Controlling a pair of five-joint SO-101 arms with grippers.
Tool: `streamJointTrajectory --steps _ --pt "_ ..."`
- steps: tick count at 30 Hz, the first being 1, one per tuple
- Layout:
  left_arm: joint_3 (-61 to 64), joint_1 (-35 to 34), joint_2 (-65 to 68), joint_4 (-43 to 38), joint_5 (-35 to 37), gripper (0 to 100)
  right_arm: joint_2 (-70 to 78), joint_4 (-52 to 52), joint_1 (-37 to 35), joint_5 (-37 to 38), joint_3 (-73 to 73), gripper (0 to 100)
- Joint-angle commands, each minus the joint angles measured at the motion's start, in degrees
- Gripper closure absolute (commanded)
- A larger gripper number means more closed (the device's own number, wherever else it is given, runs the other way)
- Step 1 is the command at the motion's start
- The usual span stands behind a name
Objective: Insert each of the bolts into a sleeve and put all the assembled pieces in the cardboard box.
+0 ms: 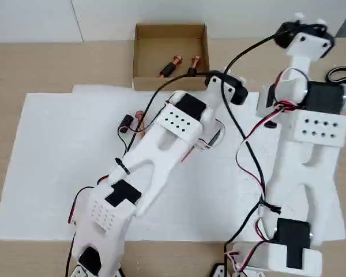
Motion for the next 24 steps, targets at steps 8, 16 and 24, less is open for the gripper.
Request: streamJointTrajectory --steps 8,16,24 --pt "-12.62 -10.11 -1.58 7.12 0.26 99 -8.31 -4.53 -1.89 -3.60 2.81 99.1" --pt "-13.85 -15.56 -1.58 7.03 1.67 99 -27.30 -22.02 -2.15 -3.43 30.77 99.1" --pt "-17.71 -17.32 -1.58 7.30 3.52 99 -51.47 -59.82 -9.63 -3.16 72.97 99.5"
